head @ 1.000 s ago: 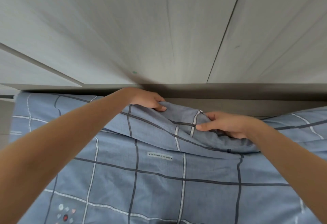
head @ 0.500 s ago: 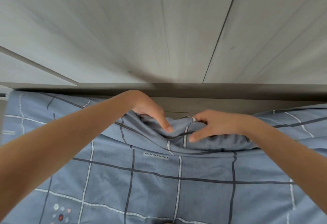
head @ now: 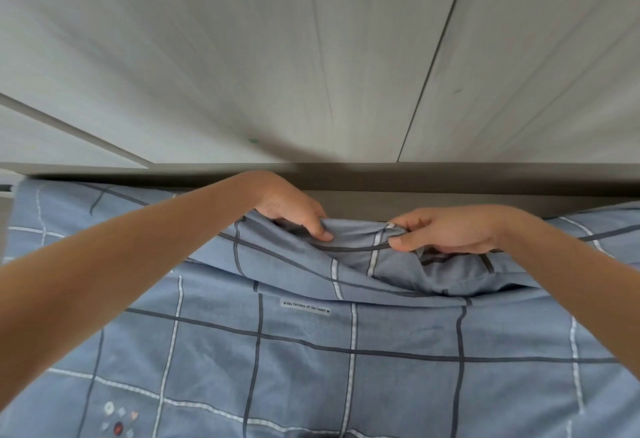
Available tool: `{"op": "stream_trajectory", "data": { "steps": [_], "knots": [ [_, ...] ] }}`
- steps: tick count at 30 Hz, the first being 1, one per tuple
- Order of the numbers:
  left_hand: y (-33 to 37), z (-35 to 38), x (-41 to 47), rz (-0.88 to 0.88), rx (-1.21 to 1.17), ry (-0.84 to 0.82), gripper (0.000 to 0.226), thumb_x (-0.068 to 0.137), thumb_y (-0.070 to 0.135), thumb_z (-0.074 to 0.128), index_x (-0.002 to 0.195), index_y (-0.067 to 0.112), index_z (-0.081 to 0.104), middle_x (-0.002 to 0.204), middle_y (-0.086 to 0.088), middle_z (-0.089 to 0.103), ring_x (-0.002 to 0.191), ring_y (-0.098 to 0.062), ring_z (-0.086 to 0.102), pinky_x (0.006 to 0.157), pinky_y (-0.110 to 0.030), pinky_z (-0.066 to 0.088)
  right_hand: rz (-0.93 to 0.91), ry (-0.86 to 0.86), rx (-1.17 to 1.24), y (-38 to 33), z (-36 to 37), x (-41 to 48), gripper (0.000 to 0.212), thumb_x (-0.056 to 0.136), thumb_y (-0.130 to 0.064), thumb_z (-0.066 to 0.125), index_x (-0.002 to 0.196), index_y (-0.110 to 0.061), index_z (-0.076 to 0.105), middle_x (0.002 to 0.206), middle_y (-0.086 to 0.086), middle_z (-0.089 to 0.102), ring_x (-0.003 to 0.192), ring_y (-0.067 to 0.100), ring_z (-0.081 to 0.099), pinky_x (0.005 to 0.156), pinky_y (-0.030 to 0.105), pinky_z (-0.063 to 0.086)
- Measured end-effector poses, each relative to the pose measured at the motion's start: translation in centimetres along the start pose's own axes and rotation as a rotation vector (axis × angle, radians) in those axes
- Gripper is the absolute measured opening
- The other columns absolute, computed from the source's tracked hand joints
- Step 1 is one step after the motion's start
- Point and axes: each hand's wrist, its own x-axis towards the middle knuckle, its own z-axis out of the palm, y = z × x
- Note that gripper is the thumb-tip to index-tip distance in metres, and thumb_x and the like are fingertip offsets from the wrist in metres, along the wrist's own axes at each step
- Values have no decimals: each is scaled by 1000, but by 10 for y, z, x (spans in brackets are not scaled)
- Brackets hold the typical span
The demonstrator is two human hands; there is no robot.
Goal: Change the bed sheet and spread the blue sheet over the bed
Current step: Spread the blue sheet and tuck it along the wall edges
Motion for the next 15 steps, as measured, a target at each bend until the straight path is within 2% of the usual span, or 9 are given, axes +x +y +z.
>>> {"op": "stream_trajectory", "data": {
  "steps": [1, 3, 5, 6, 7, 9, 11, 12, 15],
  "knots": [
    [0, -1, 0, 24, 21, 56, 30, 102, 27, 41, 119, 13, 60, 103, 6, 70, 82, -5, 66, 77, -17, 50, 30, 0, 53, 1, -2, 0, 29, 96, -20, 51, 117, -1, 56, 118, 18, 63, 99, 21, 60, 88, 26, 48],
    [-2, 0, 1, 74, 112, 179, 33, 103, 33, 37, 121, 18, 60, 112, 5, 67, 95, -10, 64, 89, -23, 46, 29, 54, 83, 7, -3, 3, 34, 96, -22, 48, 122, -1, 54, 122, 19, 61, 101, 23, 60, 88, 25, 48],
    [-5, 3, 0, 116, 157, 259, 32, 103, 37, 33, 110, 27, 62, 104, 10, 67, 93, -6, 62, 87, -22, 43, -37, 204, 70, 15, 0, 8, 31, 97, -23, 47, 113, 2, 55, 107, 21, 64, 92, 21, 58, 85, 29, 45],
    [-7, 5, 0, 124, 143, 276, 31, 103, 39, 32, 104, 30, 62, 100, 13, 66, 88, -2, 61, 85, -21, 41, -83, 301, 51, 20, 3, 11, 26, 97, -22, 48, 105, 1, 57, 96, 16, 64, 87, 19, 57, 82, 29, 44],
    [-10, 7, 1, 123, 130, 282, 32, 102, 41, 32, 104, 30, 62, 101, 13, 66, 89, -2, 60, 87, -22, 41, -129, 388, 36, 23, 7, 12, 19, 97, -19, 49, 97, -3, 58, 86, 9, 63, 79, 14, 56, 76, 25, 44],
    [-14, 11, 4, 103, 128, 273, 38, 102, 44, 32, 118, 26, 60, 113, 10, 65, 101, -7, 60, 99, -29, 40, -210, 501, 12, 28, 14, 11, 11, 96, -14, 52, 87, -11, 56, 75, 2, 64, 67, 4, 56, 65, 19, 44],
    [-15, 15, 4, 85, 117, 248, 41, 100, 48, 34, 125, 26, 57, 119, 11, 63, 107, -8, 59, 105, -32, 38, -285, 617, -143, 30, 17, 12, 10, 94, -15, 56, 84, -16, 55, 76, 5, 66, 68, 8, 60, 67, 24, 47],
    [-14, 16, 3, 83, 104, 222, 41, 98, 51, 37, 124, 27, 57, 117, 13, 64, 105, -6, 60, 103, -30, 39, -306, 685, -290, 30, 17, 12, 10, 93, -20, 57, 83, -20, 54, 76, 2, 66, 69, 10, 61, 69, 27, 47],
    [-11, 13, -1, 75, 68, 133, 33, 86, 58, 51, 108, 33, 55, 99, 22, 65, 92, 3, 61, 87, -17, 42, -343, 833, -655, 22, 14, 12, 12, 94, -31, 53, 87, -23, 47, 69, -5, 57, 65, 15, 55, 63, 34, 45]
  ]
}}
